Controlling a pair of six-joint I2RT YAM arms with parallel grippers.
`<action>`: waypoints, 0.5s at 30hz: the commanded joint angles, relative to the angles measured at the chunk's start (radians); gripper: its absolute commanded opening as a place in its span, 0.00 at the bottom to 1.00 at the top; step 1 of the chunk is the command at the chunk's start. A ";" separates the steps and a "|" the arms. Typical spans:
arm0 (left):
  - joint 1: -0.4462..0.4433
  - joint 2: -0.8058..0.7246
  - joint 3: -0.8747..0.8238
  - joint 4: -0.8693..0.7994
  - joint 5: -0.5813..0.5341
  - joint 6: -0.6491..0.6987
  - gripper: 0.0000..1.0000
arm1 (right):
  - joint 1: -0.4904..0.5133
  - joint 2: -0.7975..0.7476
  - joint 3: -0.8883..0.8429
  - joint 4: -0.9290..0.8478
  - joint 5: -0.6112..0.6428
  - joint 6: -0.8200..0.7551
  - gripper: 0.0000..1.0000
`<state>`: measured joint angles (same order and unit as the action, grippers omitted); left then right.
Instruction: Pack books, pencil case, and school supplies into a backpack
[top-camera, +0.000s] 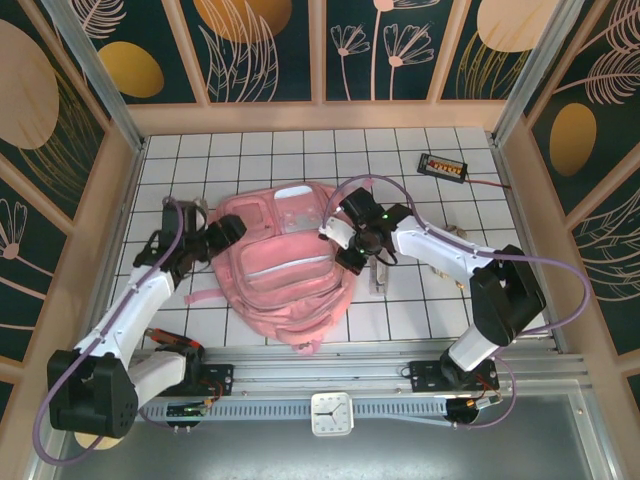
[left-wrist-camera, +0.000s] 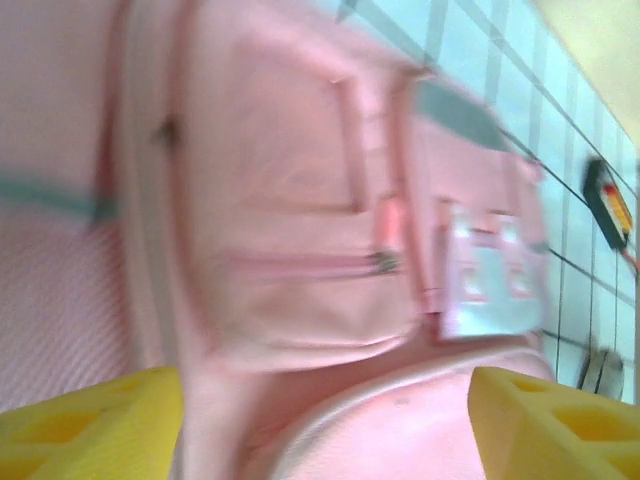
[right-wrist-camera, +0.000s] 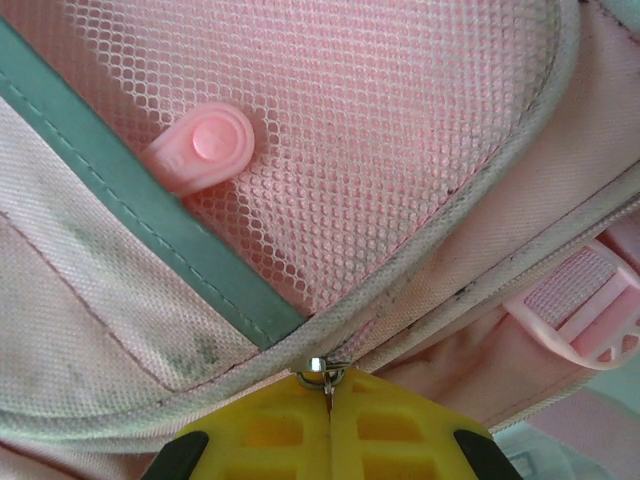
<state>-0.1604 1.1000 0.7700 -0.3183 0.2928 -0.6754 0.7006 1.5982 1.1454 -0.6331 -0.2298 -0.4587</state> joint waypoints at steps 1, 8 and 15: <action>-0.031 0.046 0.156 -0.192 0.082 0.451 0.75 | -0.014 0.033 0.062 0.053 0.060 -0.029 0.00; -0.179 0.510 0.509 -0.465 0.116 0.929 0.70 | 0.021 0.026 0.054 0.091 0.000 -0.115 0.00; -0.179 0.744 0.720 -0.508 0.131 1.078 0.74 | 0.040 0.016 0.019 0.110 0.024 -0.190 0.00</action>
<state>-0.3443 1.8156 1.4040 -0.7357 0.3866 0.2554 0.7265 1.6314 1.1656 -0.5785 -0.1986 -0.6041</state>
